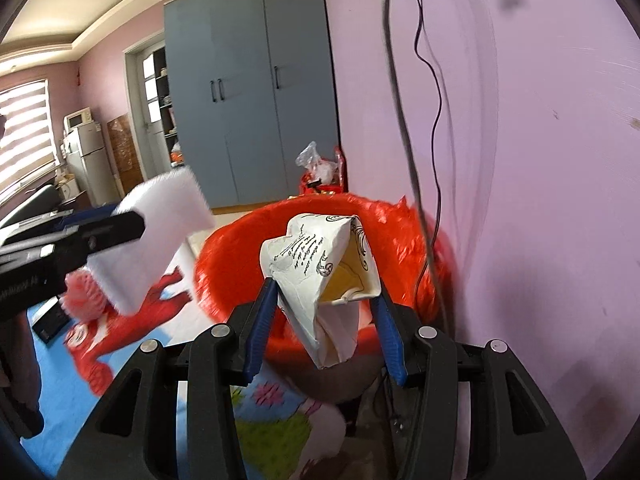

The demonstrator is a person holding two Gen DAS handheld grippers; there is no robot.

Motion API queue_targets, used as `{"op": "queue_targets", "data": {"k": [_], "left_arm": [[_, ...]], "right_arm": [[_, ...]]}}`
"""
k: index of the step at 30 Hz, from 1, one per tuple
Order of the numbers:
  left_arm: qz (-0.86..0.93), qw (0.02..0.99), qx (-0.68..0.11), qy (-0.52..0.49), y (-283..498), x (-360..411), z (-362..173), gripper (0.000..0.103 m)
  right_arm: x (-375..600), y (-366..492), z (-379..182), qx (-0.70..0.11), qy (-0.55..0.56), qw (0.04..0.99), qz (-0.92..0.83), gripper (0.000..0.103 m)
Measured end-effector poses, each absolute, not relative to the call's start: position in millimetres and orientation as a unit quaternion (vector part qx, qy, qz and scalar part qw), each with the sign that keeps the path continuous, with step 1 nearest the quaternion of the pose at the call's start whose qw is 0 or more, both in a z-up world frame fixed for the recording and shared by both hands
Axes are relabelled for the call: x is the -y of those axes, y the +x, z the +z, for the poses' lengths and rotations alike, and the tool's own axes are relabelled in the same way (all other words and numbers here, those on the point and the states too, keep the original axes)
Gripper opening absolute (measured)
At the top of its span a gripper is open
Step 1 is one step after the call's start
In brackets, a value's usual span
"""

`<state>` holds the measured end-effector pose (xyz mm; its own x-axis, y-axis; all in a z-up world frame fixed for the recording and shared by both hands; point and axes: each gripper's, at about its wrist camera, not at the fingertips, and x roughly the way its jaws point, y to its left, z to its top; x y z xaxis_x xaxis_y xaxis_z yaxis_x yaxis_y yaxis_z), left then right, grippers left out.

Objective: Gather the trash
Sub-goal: 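Carry the foam block and paper packet toward the red bucket, then open both tools over the red bucket to drop the foam block and packet, then move both tools back over the bed toward the black box and pink net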

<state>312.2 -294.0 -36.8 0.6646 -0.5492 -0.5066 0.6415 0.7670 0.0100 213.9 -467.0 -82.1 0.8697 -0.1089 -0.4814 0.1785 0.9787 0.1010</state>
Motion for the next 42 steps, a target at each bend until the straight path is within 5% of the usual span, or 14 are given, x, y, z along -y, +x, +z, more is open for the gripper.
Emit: {"op": "queue_targets", "data": {"k": [7,9,10,12,24,42], "left_arm": [[-0.344,0.903,-0.246,0.08,365,329,-28,0.043],[-0.348,0.901,-0.249,0.076,380,337,-26,0.052],[-0.348,0.902,-0.246,0.07,387,338,-24,0.058],[-0.344,0.906,-0.24,0.053,396,336,-18,0.068],[-0.24,0.946,-0.206,0.071,366,257,-19,0.093],[-0.129,0.959,-0.24,0.075,252,100,-66,0.097]], "right_arm": [[483,257,-82,-0.242,0.059,0.965,-0.083,0.05],[484,268,-83,-0.239,0.05,0.966,-0.084,0.051],[487,274,-85,-0.237,0.045,0.967,-0.083,0.054],[486,281,-86,-0.234,0.032,0.968,-0.089,0.077],[460,235,-90,-0.232,0.042,0.969,-0.076,0.077],[368,217,-83,-0.258,0.027,0.966,0.004,0.077]]}}
